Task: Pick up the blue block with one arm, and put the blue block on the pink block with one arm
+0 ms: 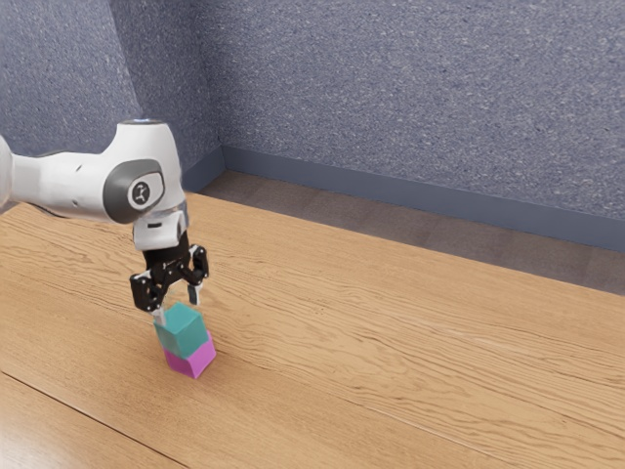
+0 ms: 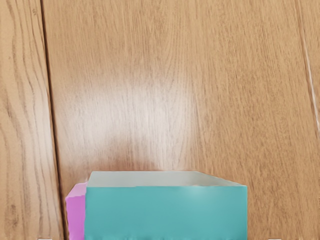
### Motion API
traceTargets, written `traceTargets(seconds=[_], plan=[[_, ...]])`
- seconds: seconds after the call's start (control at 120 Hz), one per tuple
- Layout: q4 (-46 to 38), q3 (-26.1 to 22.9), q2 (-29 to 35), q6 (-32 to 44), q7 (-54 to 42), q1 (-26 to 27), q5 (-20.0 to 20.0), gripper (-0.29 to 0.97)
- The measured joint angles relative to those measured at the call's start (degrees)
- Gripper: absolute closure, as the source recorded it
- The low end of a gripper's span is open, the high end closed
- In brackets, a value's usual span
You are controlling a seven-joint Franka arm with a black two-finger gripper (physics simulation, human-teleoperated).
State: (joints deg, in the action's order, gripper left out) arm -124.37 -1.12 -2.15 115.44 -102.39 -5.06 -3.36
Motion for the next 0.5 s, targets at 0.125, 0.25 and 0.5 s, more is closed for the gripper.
traceTargets(seconds=[0.125, 0.25, 0.5], plan=[[-0.01, 0.06, -0.25, -0.22, -0.49, -1.99, 0.01, 0.08], [-0.01, 0.07, -0.31, -0.34, -0.88, -3.01, 0.02, 0.05], [0.15, -0.32, 12.03, -2.90, -1.19, -1.20, 0.04, 0.01]])
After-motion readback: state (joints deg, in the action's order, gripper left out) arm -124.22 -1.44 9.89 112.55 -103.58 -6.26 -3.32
